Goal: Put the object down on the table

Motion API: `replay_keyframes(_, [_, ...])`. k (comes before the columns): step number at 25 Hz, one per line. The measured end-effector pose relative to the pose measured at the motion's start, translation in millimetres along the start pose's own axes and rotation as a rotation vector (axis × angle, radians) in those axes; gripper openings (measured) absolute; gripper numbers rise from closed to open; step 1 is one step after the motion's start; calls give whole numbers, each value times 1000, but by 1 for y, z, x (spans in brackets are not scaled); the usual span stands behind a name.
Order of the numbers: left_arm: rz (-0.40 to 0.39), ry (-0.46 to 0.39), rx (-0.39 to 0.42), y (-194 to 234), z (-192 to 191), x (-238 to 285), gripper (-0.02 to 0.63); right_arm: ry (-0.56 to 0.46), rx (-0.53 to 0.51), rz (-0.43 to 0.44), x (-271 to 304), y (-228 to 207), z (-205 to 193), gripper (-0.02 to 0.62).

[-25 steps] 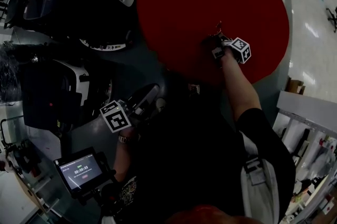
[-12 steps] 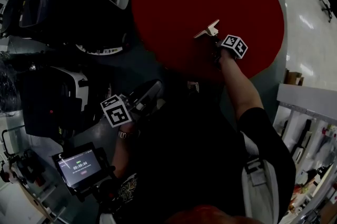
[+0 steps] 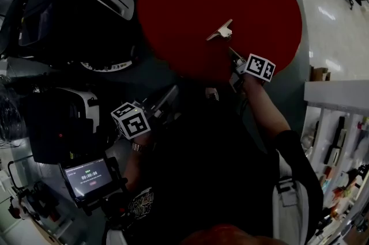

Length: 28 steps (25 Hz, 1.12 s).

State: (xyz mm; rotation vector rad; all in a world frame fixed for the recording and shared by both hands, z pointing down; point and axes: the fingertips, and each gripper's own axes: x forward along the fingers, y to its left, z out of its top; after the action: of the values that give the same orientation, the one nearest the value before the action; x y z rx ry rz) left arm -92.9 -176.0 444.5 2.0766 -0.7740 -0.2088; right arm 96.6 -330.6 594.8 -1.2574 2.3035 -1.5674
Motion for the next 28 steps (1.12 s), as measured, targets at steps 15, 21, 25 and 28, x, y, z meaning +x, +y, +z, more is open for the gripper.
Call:
replay_keyframes(15, [-114, 245, 0, -53, -93, 9, 14, -39, -622, 167, -191, 224, -147, 3])
replay_keyframes(21, [-154, 255, 18, -58, -95, 13, 14, -69, -694, 187, -189, 238, -145, 3])
replay_keyframes(25, [-144, 235, 17, -52, -91, 15, 14, -46, -722, 229, -180, 240, -151, 2])
replay_keyframes(28, [-144, 236, 9, -53, -93, 14, 14, -9, -728, 243, -176, 245, -156, 2])
